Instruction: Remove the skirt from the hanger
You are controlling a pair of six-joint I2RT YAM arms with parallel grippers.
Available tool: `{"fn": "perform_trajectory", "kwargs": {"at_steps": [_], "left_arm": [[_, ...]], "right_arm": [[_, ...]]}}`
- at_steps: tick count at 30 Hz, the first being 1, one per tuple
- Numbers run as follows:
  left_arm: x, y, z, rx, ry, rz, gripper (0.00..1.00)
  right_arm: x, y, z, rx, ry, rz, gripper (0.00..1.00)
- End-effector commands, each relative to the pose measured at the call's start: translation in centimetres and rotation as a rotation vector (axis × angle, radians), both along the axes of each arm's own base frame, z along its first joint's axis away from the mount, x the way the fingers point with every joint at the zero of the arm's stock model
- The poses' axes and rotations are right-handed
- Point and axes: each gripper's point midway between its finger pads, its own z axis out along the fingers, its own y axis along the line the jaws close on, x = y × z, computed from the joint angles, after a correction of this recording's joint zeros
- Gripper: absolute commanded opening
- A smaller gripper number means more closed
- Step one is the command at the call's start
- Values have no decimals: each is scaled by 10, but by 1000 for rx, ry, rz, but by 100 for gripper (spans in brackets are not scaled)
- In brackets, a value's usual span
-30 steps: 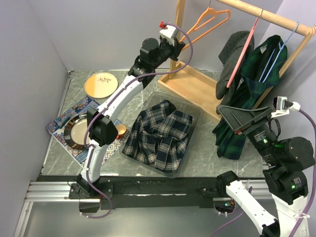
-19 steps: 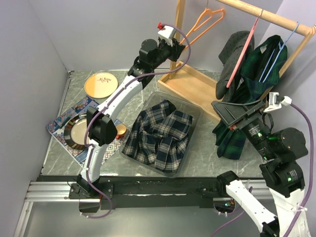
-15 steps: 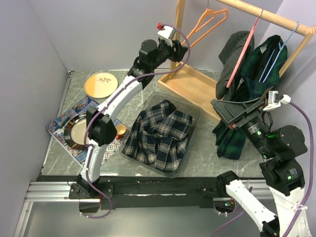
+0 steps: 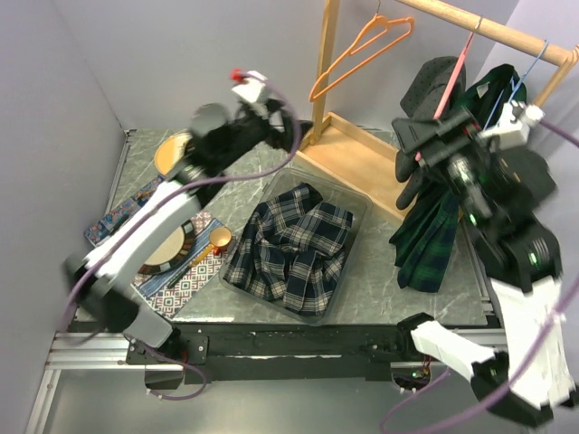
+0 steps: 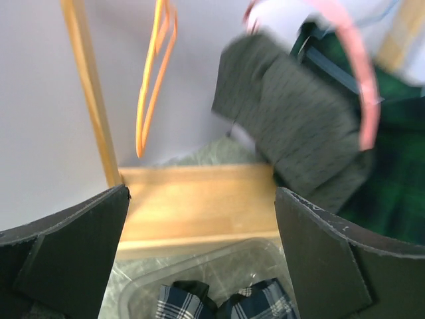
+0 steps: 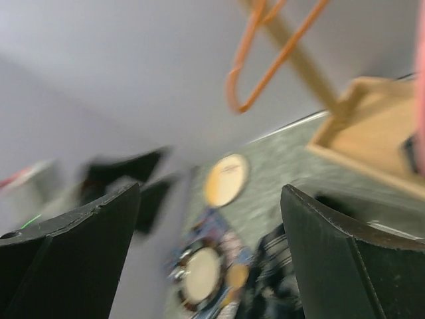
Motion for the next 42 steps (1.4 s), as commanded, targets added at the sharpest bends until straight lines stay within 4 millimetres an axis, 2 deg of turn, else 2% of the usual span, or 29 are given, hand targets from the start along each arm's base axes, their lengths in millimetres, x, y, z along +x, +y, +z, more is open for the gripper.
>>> {"fn": "perform_trajectory", "kwargs": {"at_steps": [1, 2, 3, 4, 5, 6, 7, 8, 9, 11, 12, 13, 14, 18, 20, 22, 25, 29, 30, 32, 33, 34, 40, 42], "left_arm": [[-40, 35, 12, 30, -33, 31, 97], [-42, 42, 9, 37, -30, 59, 97], [-43, 46, -7, 59, -12, 71, 97], [-53, 55, -2, 51, -29, 83, 97], [-56, 60, -6, 54, -28, 94, 97], [-55, 65, -27, 78, 3, 120, 97], [-63, 74, -24, 69, -9, 136, 97], [-65, 79, -29, 72, -5, 152, 97], [-62, 86, -45, 86, 21, 195, 97], [-69, 99, -45, 67, 7, 232, 97], [-67, 105, -59, 72, 10, 266, 97], [-71, 112, -53, 48, -17, 287, 97], [-71, 115, -57, 50, -28, 298, 97], [-81, 122, -50, -2, -25, 303, 97], [-86, 125, -45, -36, -34, 305, 97], [-90, 128, -42, -44, -51, 306, 97], [-91, 131, -40, -35, -60, 313, 97], [-91, 133, -40, -32, -68, 320, 97], [-91, 132, -41, -28, -65, 318, 97], [-92, 131, -39, -32, -66, 312, 97], [-92, 131, -39, -33, -66, 308, 97], [-93, 131, -38, -34, -68, 305, 97], [-95, 131, -38, -37, -70, 299, 97], [-95, 130, -38, -35, -70, 296, 97]], "right_arm": [[30, -49, -1, -196, 31, -294, 92], [32, -57, 5, -210, 25, -336, 92], [44, -62, -2, -246, 58, -386, 90], [44, -77, 3, -279, 67, -456, 89], [50, -81, 0, -302, 88, -478, 89], [64, -81, -9, -336, 129, -486, 88], [68, -89, -18, -366, 173, -505, 88], [69, -93, -14, -372, 175, -517, 88], [77, -93, -21, -393, 201, -519, 87], [83, -99, -28, -413, 220, -545, 87], [86, -100, -32, -419, 229, -551, 86], [91, -101, -36, -417, 231, -550, 85], [94, -99, -39, -414, 232, -535, 84], [112, -96, -54, -415, 255, -513, 75], [120, -96, -63, -416, 269, -507, 75], [130, -93, -73, -406, 271, -469, 68], [137, -94, -76, -409, 265, -478, 57], [137, -99, -68, -423, 245, -512, 40], [136, -100, -64, -420, 234, -514, 31], [133, -99, -52, -418, 192, -511, 23], [133, -97, -48, -418, 176, -496, 8], [132, -97, -40, -418, 152, -495, 0], [123, -96, -12, -411, 74, -492, 0], [113, -99, 0, -402, 30, -501, 0]]}}
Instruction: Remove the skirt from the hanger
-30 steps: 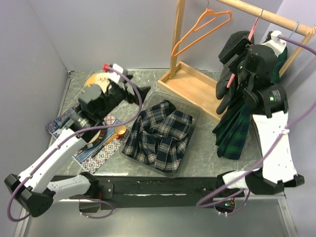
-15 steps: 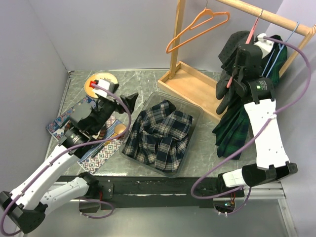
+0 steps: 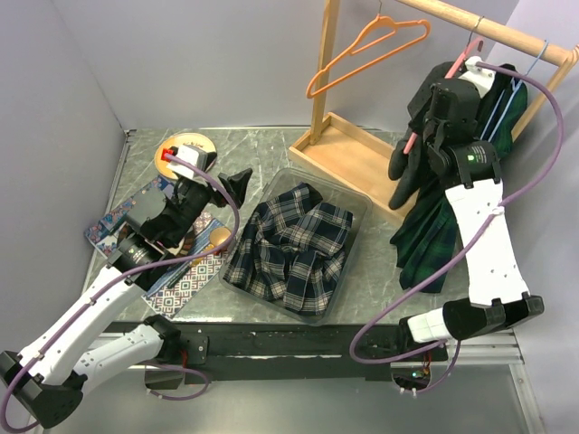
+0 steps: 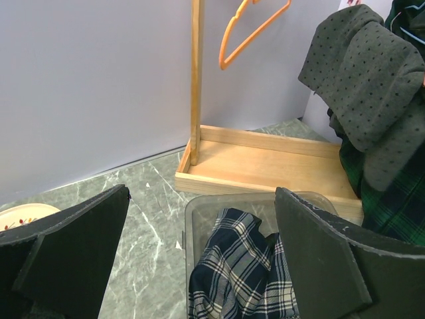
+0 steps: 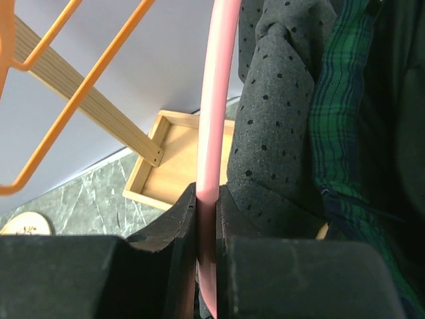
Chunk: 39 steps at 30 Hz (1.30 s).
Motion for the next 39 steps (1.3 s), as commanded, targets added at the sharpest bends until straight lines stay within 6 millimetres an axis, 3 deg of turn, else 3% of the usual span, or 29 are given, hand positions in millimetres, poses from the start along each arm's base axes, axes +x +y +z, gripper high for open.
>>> {"fn": "perform_trajectory", "kwargs": {"at_steps": [1, 10, 19, 32, 39], "left_arm": [[-4, 0, 10, -21, -30, -11, 97], [-3, -3, 9, -19, -16, -20, 97], [-6, -2, 11, -24, -33, -24, 97], [-6, -1, 11, -22, -37, -20, 97], [-4, -7, 7, -10, -22, -42, 97]], "right_arm": [[-24, -9, 87, -10, -290, -2, 0], [-46, -18, 128, -77, -458, -11, 0], [-54, -17, 146, -87, -519, 3, 0], [-43, -19, 163, -174, -637, -14, 0], [-51, -9, 183, -203, -732, 46, 0]]}}
